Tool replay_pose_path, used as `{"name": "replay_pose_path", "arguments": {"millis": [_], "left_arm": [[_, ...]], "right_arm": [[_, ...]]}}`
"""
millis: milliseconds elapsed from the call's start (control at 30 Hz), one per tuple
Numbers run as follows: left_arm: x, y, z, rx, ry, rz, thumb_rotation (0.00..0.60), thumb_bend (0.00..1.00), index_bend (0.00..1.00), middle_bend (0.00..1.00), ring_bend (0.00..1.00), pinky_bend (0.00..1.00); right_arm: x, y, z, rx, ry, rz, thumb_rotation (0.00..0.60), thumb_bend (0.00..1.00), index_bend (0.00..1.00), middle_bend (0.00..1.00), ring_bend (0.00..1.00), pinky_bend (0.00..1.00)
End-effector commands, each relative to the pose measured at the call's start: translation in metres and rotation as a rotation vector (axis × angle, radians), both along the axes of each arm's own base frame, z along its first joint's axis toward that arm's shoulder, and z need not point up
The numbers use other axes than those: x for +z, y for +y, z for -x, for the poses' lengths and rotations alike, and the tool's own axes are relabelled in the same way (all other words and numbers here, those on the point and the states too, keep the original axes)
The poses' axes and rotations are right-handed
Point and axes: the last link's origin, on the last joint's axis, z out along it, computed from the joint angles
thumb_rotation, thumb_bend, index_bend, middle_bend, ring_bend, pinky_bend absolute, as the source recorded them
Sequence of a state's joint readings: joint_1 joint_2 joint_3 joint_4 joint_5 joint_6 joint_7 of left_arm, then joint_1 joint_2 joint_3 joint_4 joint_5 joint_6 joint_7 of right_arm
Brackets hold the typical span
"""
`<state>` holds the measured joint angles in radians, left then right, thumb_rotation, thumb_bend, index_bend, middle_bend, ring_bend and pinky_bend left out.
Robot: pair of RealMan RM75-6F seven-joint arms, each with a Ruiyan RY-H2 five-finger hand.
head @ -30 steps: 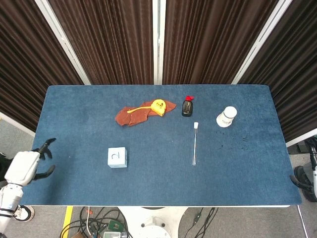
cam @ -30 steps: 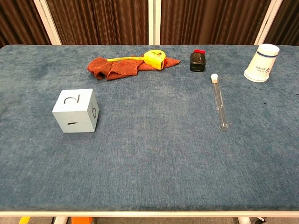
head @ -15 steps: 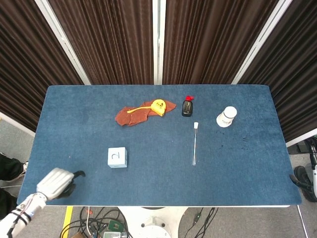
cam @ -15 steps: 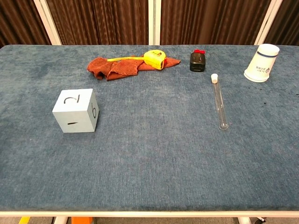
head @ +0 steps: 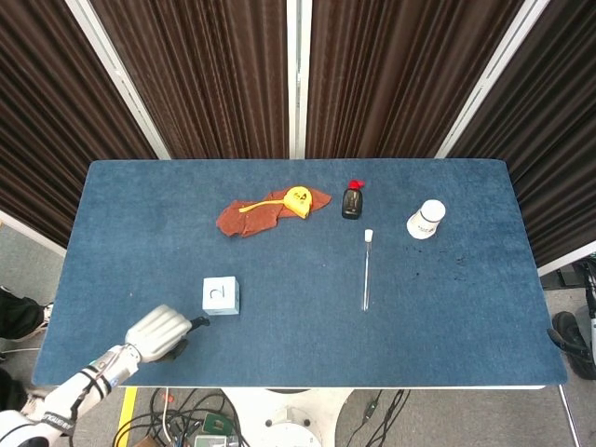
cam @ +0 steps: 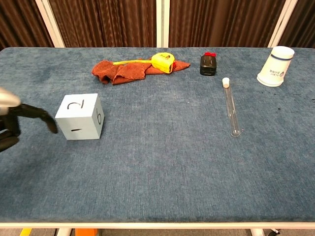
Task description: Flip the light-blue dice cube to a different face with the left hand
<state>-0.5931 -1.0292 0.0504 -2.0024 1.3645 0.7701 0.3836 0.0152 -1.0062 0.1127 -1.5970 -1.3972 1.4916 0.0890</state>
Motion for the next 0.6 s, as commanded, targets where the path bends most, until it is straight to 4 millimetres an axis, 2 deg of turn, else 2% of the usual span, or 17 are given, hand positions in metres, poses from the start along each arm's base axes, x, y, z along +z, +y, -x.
{"name": "replay_pose_path", "arguments": {"millis": [33, 300, 600], "left_arm": [[-0.012, 0.007, -0.013, -0.062, 0.023, 0.014, 0.600, 0.56, 0.20, 0.80, 0.83, 0.87], [-0.020, 0.024, -0.030, -0.166, 0.082, -0.020, 0.600, 0.59, 0.20, 0.80, 0.84, 0.87], [-0.025, 0.029, -0.039, -0.228, 0.172, -0.012, 0.600, 0.62, 0.20, 0.80, 0.86, 0.88]], "right_arm": [[0.000, 0.000, 0.002, -0.004, 0.001, -0.003, 0.600, 0.06, 0.00, 0.00, 0.00, 0.00], [0.000, 0.000, 0.006, -0.017, -0.010, -0.005, 0.600, 0.06, 0.00, 0.00, 0.00, 0.00], [-0.001, 0.000, 0.009, -0.034, -0.013, -0.026, 0.600, 0.06, 0.00, 0.00, 0.00, 0.00]]}}
